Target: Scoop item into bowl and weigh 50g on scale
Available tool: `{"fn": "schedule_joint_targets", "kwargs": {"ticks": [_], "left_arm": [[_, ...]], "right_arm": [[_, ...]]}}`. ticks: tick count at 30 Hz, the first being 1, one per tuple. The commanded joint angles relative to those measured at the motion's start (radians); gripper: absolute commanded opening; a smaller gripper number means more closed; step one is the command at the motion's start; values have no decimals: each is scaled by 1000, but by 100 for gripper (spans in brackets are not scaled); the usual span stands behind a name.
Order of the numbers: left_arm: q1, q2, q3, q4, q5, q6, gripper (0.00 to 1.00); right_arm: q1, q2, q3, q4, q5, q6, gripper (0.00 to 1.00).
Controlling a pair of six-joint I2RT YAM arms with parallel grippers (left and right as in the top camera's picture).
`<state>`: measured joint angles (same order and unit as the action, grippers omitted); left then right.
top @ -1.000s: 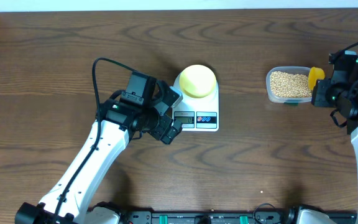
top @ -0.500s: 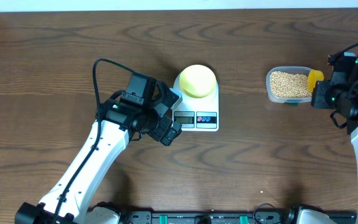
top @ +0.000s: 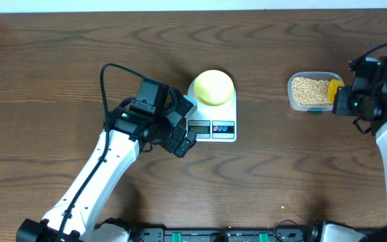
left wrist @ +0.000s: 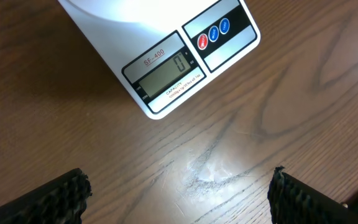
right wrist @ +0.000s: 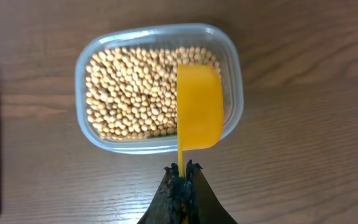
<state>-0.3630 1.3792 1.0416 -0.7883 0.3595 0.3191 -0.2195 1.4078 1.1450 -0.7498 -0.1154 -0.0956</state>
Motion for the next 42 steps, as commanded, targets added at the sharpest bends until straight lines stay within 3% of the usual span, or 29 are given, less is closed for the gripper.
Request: {"fn": "schedule_joint_targets", "kwargs": {"ticks": [1, 13, 29, 38, 42], "left_arm": [[-2, -3, -2, -4, -13, 17, 94], [-2, -3, -2, -4, -13, 17, 94], [-2, -3, -2, -4, -13, 17, 94], [-2, -3, -2, -4, -13, 17, 94], [-2, -3, -2, -4, -13, 17, 94]], "right_arm": [[3, 34, 16, 13, -7, -6, 1], [3, 130, 16, 130, -50, 51, 1], [3, 220, 16, 129, -219, 51, 1], [-24, 220, 16, 125, -242, 146, 1], [-65, 221, 11, 102, -371, 147, 1]]}}
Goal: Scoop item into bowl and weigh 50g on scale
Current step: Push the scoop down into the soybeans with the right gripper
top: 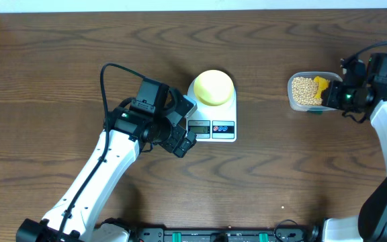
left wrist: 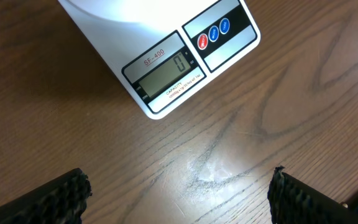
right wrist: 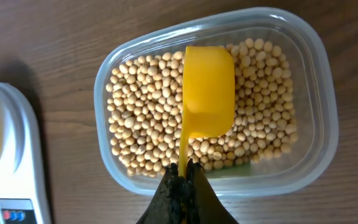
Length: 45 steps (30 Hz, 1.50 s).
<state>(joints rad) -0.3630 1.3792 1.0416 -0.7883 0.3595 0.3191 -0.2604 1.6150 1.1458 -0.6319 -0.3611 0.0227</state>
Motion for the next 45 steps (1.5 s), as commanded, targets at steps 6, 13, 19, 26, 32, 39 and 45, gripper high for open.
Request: {"fn": "schedule_joint_targets", "kwargs": {"ticks": [6, 13, 19, 26, 32, 39, 45], "left_arm": [[-2, -2, -2, -4, -13, 17, 94], [-2, -3, -2, -4, -13, 17, 94], [-2, -3, -2, -4, -13, 17, 94], [-2, -3, -2, -4, -13, 17, 94], [-2, -3, -2, -4, -13, 17, 94], [-2, -2, -2, -4, -13, 17, 94], [-2, -3, -2, -4, -13, 17, 94]], "right_arm": [[-55, 14, -17, -18, -188, 29, 1], [-77, 15, -23, -18, -227, 29, 1], [-90, 15, -39, -14, -231, 34, 1], [-132, 15, -70, -10, -279, 45, 1], [-165, 15, -102, 23, -339, 83, 1], [-193, 15, -134, 68, -387, 131, 1], [-206, 15, -134, 80, -410, 150, 1]]}}
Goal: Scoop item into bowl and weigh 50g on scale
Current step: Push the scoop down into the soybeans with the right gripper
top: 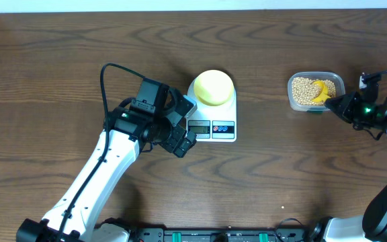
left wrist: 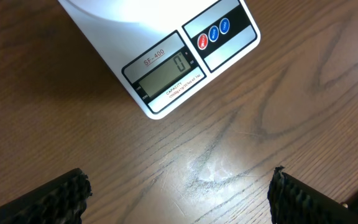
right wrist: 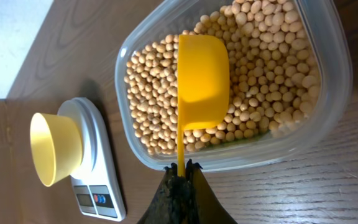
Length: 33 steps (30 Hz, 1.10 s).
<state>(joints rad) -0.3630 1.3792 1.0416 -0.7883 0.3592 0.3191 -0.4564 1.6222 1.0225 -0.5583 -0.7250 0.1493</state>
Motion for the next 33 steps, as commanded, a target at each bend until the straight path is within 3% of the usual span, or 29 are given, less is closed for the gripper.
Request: {"fn": "schedule_joint_targets", "kwargs": {"ticks": [1, 33], "left_arm": [[-2, -3, -2, -4, -13, 17, 94], [-2, -3, -2, -4, -13, 17, 94]], "right_arm": [[-10, 8, -10, 9, -47, 23, 1], [-10, 52, -11, 47, -120, 64, 1]]}}
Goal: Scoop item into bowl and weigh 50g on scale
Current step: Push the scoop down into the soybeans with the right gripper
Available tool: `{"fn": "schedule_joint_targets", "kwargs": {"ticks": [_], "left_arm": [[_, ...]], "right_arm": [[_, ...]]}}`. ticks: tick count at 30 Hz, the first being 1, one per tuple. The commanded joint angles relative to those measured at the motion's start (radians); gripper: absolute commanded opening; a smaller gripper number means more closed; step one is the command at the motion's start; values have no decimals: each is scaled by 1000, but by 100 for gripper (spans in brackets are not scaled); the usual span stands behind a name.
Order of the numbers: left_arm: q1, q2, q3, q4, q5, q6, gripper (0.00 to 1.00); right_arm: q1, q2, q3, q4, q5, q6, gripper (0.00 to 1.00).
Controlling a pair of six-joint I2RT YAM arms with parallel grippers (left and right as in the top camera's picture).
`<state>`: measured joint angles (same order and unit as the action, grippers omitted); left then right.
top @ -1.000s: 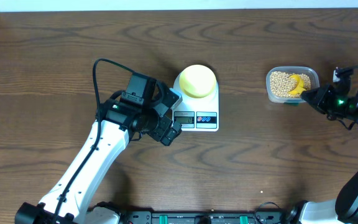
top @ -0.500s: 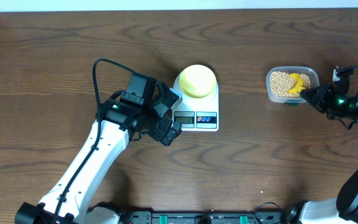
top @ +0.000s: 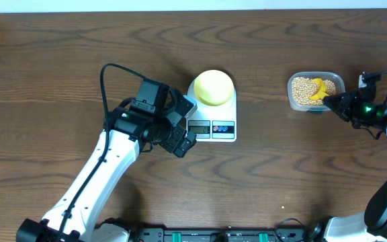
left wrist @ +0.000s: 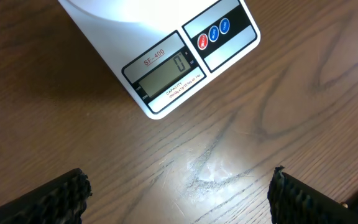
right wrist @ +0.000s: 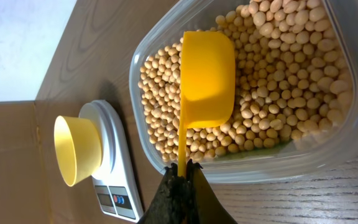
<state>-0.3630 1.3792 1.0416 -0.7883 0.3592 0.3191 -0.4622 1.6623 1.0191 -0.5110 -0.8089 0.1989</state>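
A yellow bowl [top: 213,87] stands on the white scale [top: 211,126], whose display [left wrist: 163,73] reads 0. A clear tub of soybeans [top: 306,92] sits to the right. My right gripper [right wrist: 183,167] is shut on the handle of a yellow scoop [right wrist: 206,78], whose cup lies tilted among the beans in the tub [right wrist: 260,87]. The bowl [right wrist: 74,149] and scale show at that view's lower left. My left gripper [left wrist: 179,193] is open over bare table just in front of the scale, holding nothing.
The left arm [top: 106,168] runs from the table's front left edge up to the scale. A light wall strip lies beyond the far table edge [top: 193,12]. Brown wood table [top: 281,181] surrounds everything.
The scoop's cup has shifted slightly further into the beans and the right wrist view has tilted a little more. The left arm and scale reading are unchanged.
The right gripper first held the scoop level above the tub's near side. Then the scoop was over the middle of the beans, then tilted down into them with the wrist rotated. Now it lies a little deeper. The left gripper stayed open by the scale throughout.
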Motion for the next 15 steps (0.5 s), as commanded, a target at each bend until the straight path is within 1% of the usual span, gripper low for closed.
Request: {"fn": "schedule_joint_targets", "kwargs": {"ticks": [1, 7, 15], "left_arm": [[-2, -3, -2, -4, -13, 17, 94], [-2, -3, -2, -4, -13, 17, 94], [-2, -3, -2, -4, -13, 17, 94]], "right_arm": [[-4, 12, -8, 0, -37, 14, 1], [-14, 12, -8, -1, -48, 18, 1], [-86, 12, -8, 2, -114, 17, 1]]}}
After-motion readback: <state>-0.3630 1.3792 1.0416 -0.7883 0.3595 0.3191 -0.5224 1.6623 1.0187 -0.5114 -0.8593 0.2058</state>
